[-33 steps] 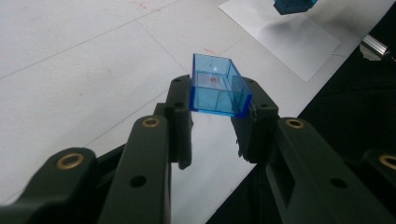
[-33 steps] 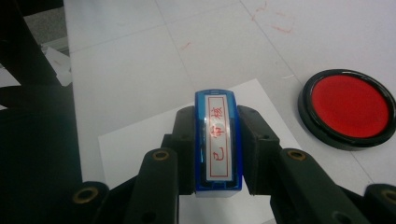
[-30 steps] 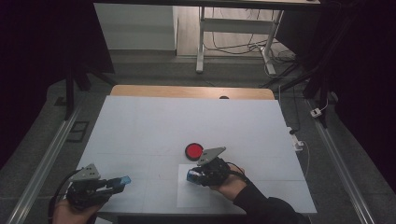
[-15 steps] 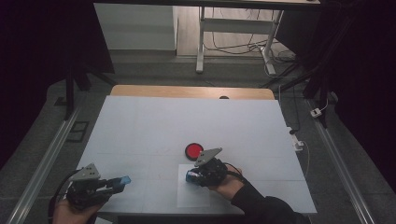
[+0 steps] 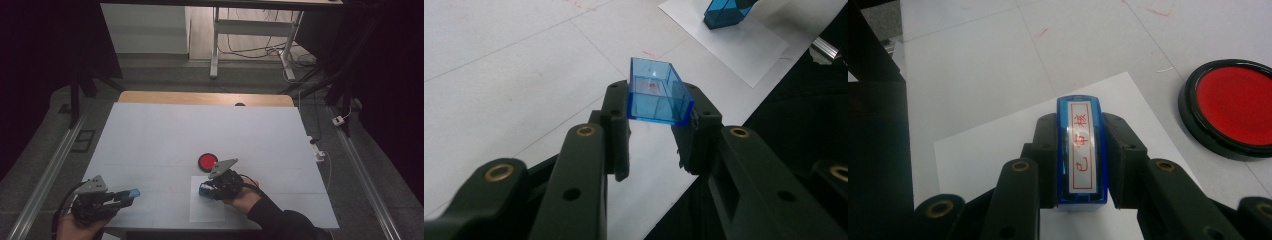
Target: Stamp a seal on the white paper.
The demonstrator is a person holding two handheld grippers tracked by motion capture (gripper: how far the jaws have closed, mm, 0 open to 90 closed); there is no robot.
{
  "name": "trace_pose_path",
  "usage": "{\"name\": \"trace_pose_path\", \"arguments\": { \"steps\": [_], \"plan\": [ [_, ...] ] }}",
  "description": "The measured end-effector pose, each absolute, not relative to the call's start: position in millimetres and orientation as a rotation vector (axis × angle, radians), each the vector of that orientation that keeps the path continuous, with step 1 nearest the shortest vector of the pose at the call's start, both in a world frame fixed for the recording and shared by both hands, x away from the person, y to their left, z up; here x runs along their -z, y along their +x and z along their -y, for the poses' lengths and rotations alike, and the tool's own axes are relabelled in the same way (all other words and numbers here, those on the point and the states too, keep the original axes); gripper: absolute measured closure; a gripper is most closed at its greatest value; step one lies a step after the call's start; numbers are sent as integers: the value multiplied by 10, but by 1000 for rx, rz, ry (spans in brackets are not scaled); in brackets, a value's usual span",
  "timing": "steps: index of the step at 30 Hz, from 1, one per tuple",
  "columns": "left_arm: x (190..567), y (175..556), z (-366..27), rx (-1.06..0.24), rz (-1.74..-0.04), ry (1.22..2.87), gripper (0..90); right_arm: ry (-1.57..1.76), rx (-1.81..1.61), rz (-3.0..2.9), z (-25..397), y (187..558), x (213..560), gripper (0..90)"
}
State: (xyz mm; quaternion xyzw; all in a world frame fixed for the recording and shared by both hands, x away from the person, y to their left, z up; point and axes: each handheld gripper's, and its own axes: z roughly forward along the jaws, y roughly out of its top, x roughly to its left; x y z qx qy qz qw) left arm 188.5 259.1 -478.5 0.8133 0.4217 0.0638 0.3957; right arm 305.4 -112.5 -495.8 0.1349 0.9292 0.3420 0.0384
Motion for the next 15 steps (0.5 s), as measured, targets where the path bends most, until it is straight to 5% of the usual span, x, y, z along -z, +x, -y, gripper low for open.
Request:
{"name": "trace_pose_path", "arguments": {
  "steps": [15],
  "plan": [
    [4786,1886,-2588,-163,-1069,2065,688,444,-1079,-2853,1145,3064,4982,709]
  ]
}}
